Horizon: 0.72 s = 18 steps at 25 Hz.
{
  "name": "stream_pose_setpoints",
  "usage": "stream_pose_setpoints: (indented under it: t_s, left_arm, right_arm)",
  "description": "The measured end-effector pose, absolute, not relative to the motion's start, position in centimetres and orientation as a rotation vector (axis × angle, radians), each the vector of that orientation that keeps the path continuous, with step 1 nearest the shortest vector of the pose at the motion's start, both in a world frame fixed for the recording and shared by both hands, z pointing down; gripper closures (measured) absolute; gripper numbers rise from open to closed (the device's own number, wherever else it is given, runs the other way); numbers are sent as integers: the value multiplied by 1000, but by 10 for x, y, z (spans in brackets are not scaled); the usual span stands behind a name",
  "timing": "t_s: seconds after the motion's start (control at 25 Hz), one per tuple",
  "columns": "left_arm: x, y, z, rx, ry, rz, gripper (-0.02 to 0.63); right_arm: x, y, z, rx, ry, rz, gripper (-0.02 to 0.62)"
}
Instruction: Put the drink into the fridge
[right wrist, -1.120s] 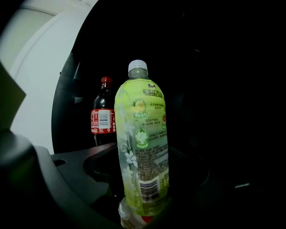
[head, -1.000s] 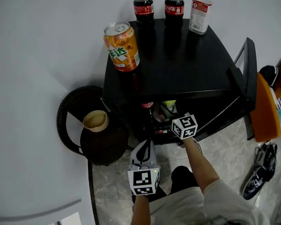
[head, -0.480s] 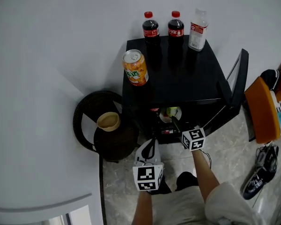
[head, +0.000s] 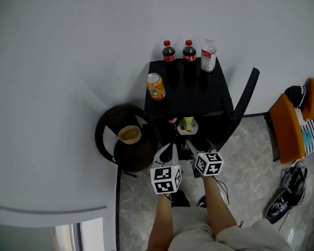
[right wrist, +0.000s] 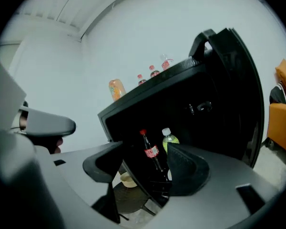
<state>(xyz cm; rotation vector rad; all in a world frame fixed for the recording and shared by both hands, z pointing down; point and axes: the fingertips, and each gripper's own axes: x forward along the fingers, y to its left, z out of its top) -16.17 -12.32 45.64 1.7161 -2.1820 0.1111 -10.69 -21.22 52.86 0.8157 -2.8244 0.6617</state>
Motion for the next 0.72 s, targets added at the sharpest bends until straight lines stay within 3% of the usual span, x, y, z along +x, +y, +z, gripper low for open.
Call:
stream_pose_setpoints:
  t_s: [0.28, 0.44, 0.56, 0.72]
  left_arm:
    - [-124, -87, 436, 1756, -2208, 161, 597]
    - [-111, -74, 438, 1742, -2221, 147, 597]
    - [-104, -68, 441, 1741, -2221, 149, 597]
    - [-97, -67, 437, 1754, -2226, 149, 597]
  right_arm:
    - [-60, -162, 490, 704, -2835, 450, 328]
    - [-28, -159, 485, 737, -2818, 409, 435]
    - [-15, -154, 484, 743, -2812, 348, 566]
    - [-9, -151, 470, 745, -2838, 305, 588]
